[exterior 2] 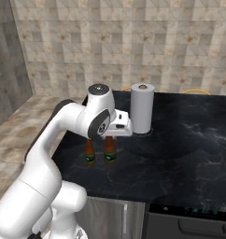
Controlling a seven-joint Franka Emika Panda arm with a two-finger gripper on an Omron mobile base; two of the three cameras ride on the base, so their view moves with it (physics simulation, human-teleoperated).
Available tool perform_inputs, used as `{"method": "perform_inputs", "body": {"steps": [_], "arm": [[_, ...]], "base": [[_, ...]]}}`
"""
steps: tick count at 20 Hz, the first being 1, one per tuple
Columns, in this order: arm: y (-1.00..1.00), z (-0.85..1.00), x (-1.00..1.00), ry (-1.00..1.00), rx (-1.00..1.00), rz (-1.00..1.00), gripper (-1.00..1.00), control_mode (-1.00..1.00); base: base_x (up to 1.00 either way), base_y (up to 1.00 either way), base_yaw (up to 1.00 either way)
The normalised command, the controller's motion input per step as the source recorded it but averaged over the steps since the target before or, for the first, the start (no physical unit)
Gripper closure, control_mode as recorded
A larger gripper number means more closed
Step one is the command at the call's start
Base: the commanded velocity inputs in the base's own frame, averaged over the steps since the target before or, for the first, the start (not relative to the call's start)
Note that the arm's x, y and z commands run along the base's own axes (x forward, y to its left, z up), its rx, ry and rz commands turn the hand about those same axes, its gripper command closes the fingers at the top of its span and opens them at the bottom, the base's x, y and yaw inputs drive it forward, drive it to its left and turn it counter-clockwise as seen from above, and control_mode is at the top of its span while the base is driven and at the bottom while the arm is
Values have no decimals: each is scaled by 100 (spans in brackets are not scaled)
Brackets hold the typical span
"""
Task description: Move the drinks to the dining counter.
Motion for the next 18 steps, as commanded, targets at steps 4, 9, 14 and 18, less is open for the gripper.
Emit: {"method": "perform_inputs", "body": {"steps": [4, 9, 14, 18], "arm": [[-7, -29, 16, 0, -3, 0, 100, -100], [-14, -23, 17, 0, -3, 0, 100, -100], [-19, -18, 18, 0, -1, 0, 100, -100], [-12, -15, 20, 0, 0, 0, 100, -100]], "base": [[0, 0, 0], [0, 0, 0], [0, 0, 0], [0, 0, 0]]}}
